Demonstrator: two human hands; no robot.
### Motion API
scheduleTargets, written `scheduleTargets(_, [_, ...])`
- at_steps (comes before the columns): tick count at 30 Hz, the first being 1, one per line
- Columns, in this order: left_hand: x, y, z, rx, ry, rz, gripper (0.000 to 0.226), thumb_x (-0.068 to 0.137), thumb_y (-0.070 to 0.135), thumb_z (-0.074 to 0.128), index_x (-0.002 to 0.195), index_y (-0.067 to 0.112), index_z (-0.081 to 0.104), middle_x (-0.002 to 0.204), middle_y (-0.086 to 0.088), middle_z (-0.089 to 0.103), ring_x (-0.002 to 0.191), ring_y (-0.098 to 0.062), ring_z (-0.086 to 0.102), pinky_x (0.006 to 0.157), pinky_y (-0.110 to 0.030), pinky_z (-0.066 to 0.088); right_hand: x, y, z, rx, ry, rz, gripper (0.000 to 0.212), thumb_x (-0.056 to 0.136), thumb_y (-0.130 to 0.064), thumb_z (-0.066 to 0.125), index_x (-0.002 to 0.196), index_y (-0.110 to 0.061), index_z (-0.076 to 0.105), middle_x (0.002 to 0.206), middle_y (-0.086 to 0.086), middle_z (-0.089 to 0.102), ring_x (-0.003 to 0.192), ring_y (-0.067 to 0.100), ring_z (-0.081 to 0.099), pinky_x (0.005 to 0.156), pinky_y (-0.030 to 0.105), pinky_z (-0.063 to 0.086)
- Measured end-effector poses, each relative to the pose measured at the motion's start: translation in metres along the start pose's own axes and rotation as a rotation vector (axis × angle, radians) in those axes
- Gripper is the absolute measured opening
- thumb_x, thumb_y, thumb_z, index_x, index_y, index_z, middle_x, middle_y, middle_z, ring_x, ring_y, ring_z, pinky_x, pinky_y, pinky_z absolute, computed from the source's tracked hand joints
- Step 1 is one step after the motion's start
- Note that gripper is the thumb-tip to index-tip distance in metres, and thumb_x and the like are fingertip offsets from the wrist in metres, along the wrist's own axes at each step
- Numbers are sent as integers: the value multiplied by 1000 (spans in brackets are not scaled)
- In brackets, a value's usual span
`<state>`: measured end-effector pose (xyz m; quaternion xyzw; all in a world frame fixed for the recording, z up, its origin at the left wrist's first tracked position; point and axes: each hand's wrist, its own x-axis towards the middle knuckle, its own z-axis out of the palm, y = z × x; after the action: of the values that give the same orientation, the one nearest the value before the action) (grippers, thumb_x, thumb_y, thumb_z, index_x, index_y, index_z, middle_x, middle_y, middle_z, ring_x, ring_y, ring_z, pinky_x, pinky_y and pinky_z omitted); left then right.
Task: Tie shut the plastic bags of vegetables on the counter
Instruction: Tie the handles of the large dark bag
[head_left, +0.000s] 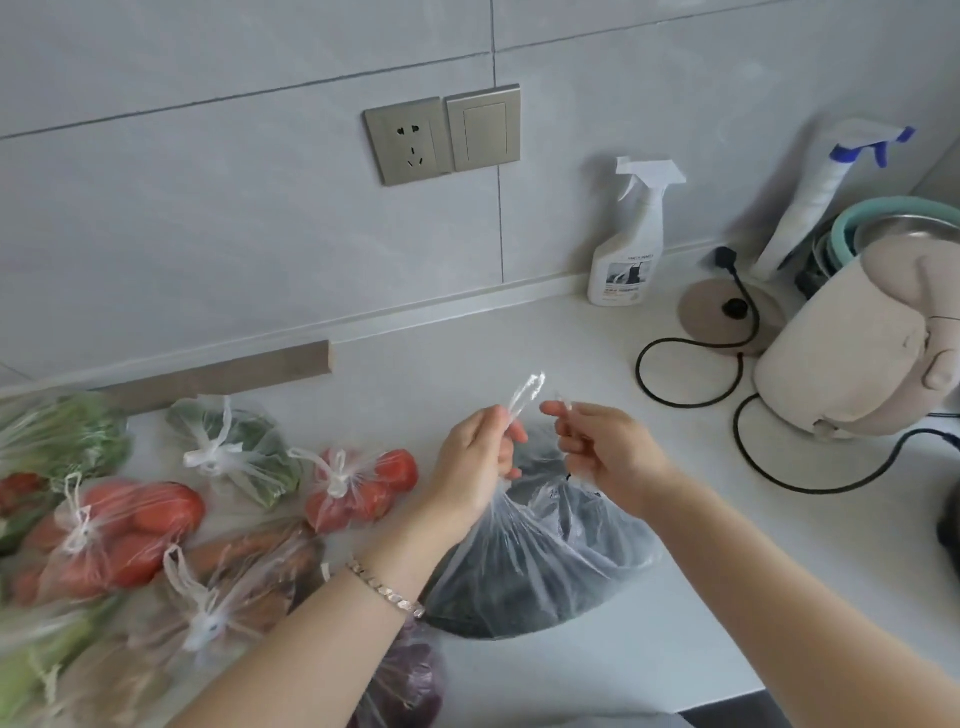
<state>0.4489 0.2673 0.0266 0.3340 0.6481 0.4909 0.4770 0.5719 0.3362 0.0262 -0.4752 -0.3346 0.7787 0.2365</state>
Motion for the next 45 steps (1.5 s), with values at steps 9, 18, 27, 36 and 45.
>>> scheduleTargets(9, [1, -15, 17, -389, 63, -320, 6, 83, 0, 60, 78, 1, 63, 60, -4, 51, 37, -2, 41, 38, -12, 33, -13, 13, 4, -420, 81, -171, 24, 90, 0, 47, 94, -14, 66, 53, 2, 51, 35, 0, 42, 36, 11, 32])
scheduleTargets(18, [2, -12, 19, -137, 52, -215, 19, 83, 13, 66, 101, 11, 60, 59, -3, 57, 44, -9, 43, 40, -18, 35, -21, 12, -4, -563, -137, -265, 30, 97, -12, 37, 86, -7, 64, 57, -10, 62, 52, -2, 52, 46, 6, 37])
scheduleTargets(27, [0, -11, 9, 34, -160, -90, 5, 92, 23, 53, 88, 21, 51, 67, -6, 61, 38, -11, 40, 42, -24, 34, -11, -1, -17, -715, -156, -189, 33, 97, -19, 41, 80, -6, 67, 65, 0, 67, 55, 7, 57, 45, 17, 35])
scheduleTargets(36, [-10, -18, 11, 76, -162, 23, 10, 90, 16, 50, 81, 11, 51, 56, 10, 55, 52, -6, 45, 59, -18, 41, 2, 14, -11, -863, 224, -393, 16, 74, -15, 73, 86, -18, 63, 55, -7, 49, 46, 6, 42, 44, 11, 35])
scheduleTargets(45, [9, -16, -5, -89, 133, -90, 16, 85, 1, 55, 71, 8, 56, 43, 7, 52, 46, -11, 50, 58, -28, 45, -12, 19, -9, -489, -226, -353, 37, 79, 12, 57, 89, -22, 65, 70, 1, 74, 71, 29, 60, 68, 38, 44])
